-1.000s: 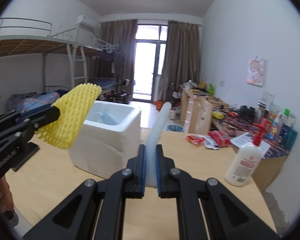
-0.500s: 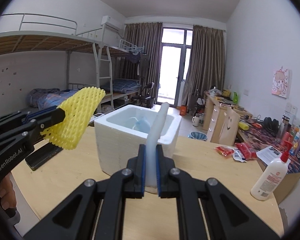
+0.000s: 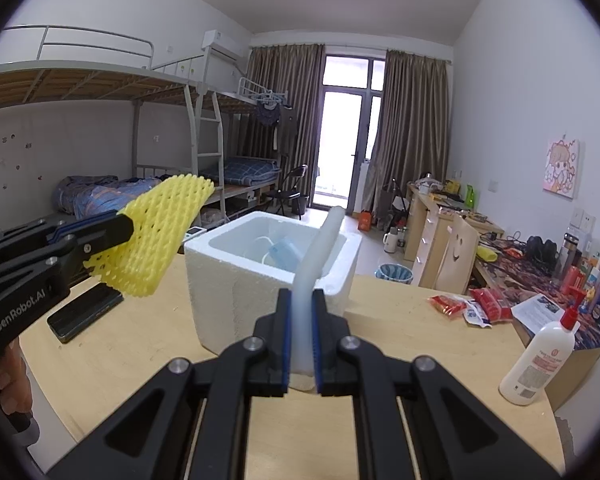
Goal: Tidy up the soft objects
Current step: 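Lift and carry the mesh sleeve and foam stick over the foam box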
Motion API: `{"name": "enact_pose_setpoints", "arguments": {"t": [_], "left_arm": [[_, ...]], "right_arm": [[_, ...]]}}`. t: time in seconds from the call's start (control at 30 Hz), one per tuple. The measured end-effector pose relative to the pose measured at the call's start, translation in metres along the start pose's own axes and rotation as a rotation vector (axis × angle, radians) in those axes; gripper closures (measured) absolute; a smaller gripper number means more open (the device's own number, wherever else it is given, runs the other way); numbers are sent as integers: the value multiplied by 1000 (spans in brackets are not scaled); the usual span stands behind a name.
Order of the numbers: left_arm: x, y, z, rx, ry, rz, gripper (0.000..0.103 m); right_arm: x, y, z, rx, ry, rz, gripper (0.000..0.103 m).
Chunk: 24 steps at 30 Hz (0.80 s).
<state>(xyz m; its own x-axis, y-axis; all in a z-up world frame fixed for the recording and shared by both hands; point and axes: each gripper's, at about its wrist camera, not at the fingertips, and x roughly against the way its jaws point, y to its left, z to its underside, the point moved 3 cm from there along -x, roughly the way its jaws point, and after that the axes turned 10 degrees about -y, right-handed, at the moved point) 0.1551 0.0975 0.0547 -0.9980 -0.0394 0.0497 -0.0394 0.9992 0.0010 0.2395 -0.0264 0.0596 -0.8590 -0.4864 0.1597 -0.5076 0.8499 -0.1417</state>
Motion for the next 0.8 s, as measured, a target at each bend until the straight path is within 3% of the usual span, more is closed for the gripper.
{"name": "enact_pose_setpoints", "arguments": {"t": [0.57,0.8], "left_arm": [[-36,5,-32,-3,-2,9,93],[-48,5,-30,0,10,15,93]], "right_arm": [[-26,0,-39,38,-49,18,92],[-39,-1,-37,38,-30,11,92]]}}
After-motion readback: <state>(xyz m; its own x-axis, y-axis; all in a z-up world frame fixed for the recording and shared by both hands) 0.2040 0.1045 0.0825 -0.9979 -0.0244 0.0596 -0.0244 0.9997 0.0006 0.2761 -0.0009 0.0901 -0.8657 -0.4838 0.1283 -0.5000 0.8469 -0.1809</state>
